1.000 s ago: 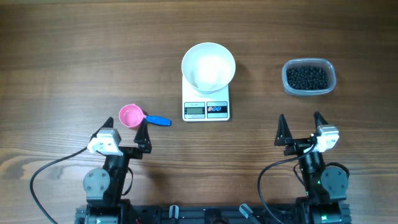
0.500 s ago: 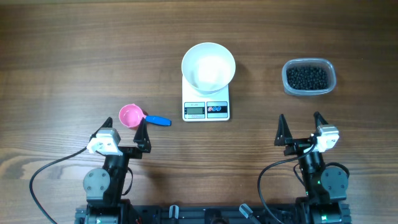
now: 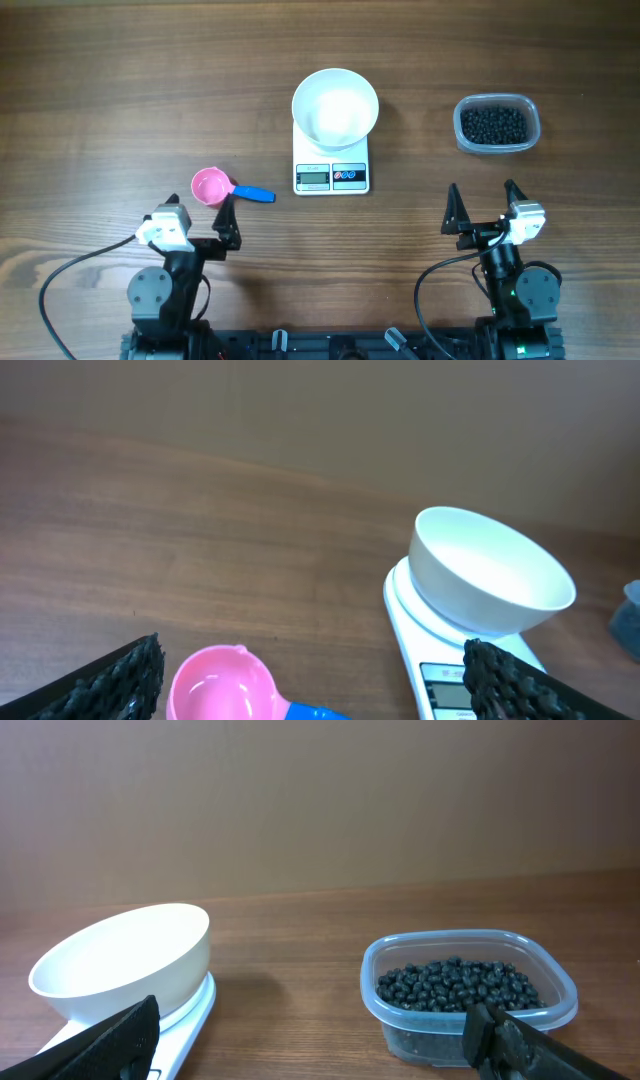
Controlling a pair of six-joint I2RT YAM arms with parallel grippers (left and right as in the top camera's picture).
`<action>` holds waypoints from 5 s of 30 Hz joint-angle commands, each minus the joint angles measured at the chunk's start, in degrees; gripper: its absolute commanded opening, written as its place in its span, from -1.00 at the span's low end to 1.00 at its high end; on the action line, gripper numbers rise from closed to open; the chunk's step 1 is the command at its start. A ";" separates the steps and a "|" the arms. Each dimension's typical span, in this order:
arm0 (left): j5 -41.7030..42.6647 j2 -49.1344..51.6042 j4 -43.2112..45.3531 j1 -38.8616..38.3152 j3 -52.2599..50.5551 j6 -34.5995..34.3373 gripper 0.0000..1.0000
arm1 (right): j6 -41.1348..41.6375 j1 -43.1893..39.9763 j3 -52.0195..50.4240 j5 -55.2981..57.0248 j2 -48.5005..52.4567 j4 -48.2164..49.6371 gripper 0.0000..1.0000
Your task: Scoop item into bowl and weigh 150g on scale
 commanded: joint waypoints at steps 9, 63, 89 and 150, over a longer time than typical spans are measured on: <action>-0.17 9.79 -6.43 0.31 11.85 -1.09 1.00 | -1.03 0.24 -0.04 -0.70 -0.24 0.11 0.99; -11.28 64.52 -40.46 0.31 42.49 -52.22 0.99 | -1.03 0.24 -0.04 -0.70 -0.24 0.11 0.99; -12.09 90.82 -23.15 0.24 39.47 -57.79 -0.25 | -1.03 0.24 -0.04 -0.70 -0.24 0.09 1.00; 9.92 76.43 -21.44 0.15 39.56 -48.39 -0.92 | 43.23 0.24 0.57 -30.18 2.32 3.08 0.99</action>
